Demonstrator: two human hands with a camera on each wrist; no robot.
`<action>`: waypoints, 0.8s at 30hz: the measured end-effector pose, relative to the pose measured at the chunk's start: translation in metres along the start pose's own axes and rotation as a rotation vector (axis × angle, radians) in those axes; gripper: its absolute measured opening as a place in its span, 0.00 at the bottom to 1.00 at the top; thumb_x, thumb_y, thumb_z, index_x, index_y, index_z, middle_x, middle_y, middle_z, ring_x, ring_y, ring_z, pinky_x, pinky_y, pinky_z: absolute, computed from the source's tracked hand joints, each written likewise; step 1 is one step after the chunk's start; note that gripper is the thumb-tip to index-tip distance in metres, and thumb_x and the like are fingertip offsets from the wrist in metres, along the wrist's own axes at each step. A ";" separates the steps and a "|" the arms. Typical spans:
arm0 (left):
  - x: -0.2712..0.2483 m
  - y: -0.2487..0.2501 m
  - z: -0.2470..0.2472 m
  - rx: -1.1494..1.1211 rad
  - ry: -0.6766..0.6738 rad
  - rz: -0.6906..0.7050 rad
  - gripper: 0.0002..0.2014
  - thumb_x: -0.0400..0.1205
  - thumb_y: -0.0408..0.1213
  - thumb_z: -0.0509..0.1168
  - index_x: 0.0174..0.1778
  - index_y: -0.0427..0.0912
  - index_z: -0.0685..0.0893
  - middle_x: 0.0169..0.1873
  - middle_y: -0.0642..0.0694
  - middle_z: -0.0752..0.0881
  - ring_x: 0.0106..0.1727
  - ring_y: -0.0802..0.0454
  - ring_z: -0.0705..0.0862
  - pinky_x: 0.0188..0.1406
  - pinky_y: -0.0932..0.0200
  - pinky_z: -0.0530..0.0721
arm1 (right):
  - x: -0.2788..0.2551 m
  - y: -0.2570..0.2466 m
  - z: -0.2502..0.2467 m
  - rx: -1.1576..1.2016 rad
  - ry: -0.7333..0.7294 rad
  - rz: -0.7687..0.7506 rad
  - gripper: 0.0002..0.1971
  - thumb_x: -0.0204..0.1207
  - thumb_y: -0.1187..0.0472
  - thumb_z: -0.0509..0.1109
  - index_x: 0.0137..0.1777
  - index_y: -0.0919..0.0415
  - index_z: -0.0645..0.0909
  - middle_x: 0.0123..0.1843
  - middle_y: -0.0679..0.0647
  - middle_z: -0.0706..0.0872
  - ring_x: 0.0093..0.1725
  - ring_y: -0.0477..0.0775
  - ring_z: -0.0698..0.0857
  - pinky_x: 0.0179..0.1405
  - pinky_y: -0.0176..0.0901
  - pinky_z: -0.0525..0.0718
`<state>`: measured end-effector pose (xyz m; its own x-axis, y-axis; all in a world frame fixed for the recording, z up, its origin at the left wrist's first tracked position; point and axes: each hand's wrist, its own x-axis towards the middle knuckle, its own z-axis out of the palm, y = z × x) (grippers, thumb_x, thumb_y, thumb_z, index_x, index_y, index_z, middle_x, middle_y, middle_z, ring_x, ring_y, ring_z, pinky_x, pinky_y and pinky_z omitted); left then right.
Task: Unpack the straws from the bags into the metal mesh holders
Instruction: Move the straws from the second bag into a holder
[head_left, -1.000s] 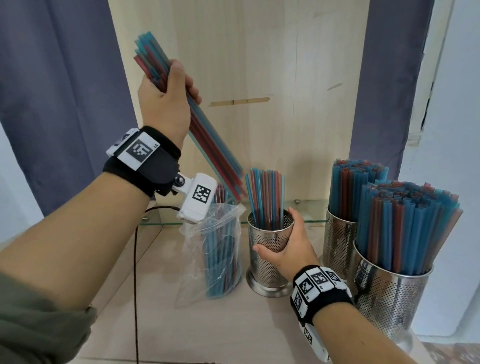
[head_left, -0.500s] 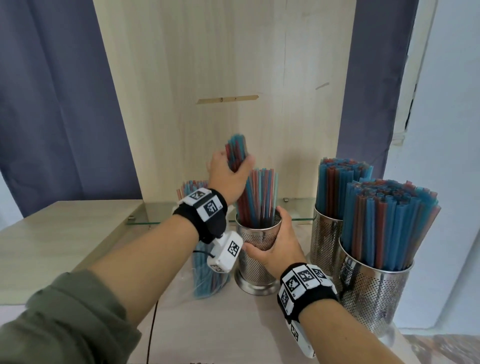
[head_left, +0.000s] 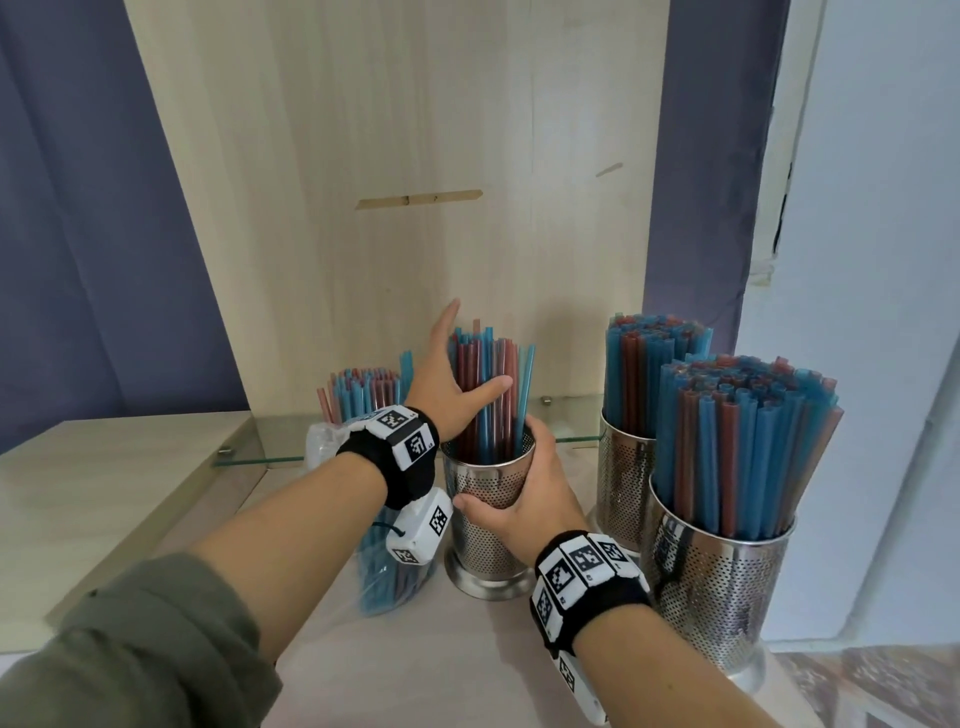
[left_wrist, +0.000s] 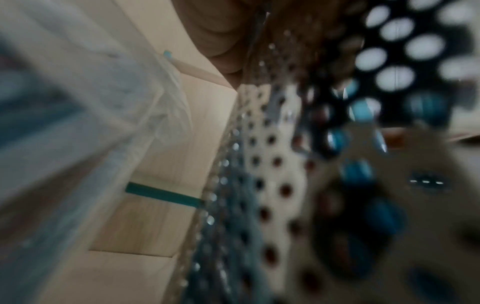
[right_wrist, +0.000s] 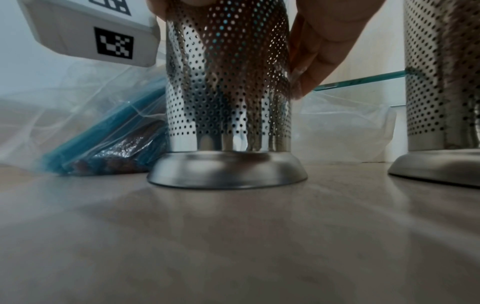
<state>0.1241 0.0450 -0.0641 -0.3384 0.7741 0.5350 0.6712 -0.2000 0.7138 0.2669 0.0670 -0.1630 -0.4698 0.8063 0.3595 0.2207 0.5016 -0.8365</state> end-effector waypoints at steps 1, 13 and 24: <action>0.001 -0.001 0.002 0.010 0.005 -0.028 0.53 0.72 0.45 0.79 0.84 0.57 0.48 0.82 0.48 0.61 0.76 0.56 0.68 0.71 0.58 0.69 | 0.000 0.000 0.000 0.001 -0.001 -0.002 0.58 0.52 0.36 0.84 0.80 0.36 0.52 0.74 0.43 0.75 0.69 0.45 0.79 0.71 0.50 0.80; -0.003 0.002 -0.025 -0.054 0.164 -0.108 0.49 0.70 0.61 0.71 0.83 0.46 0.57 0.63 0.52 0.80 0.63 0.55 0.80 0.60 0.58 0.80 | 0.001 0.002 0.000 0.005 0.014 -0.009 0.60 0.49 0.33 0.83 0.80 0.36 0.52 0.74 0.43 0.75 0.72 0.45 0.77 0.73 0.52 0.78; -0.007 -0.059 -0.069 0.696 -0.031 -0.090 0.18 0.78 0.55 0.67 0.61 0.53 0.84 0.56 0.55 0.85 0.63 0.49 0.75 0.64 0.51 0.72 | 0.001 0.001 0.000 0.012 0.002 0.010 0.61 0.50 0.35 0.84 0.80 0.34 0.50 0.76 0.44 0.74 0.73 0.47 0.77 0.74 0.54 0.78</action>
<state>0.0418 0.0101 -0.0784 -0.4003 0.7885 0.4668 0.9113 0.2889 0.2935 0.2665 0.0676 -0.1635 -0.4659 0.8118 0.3520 0.2147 0.4896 -0.8451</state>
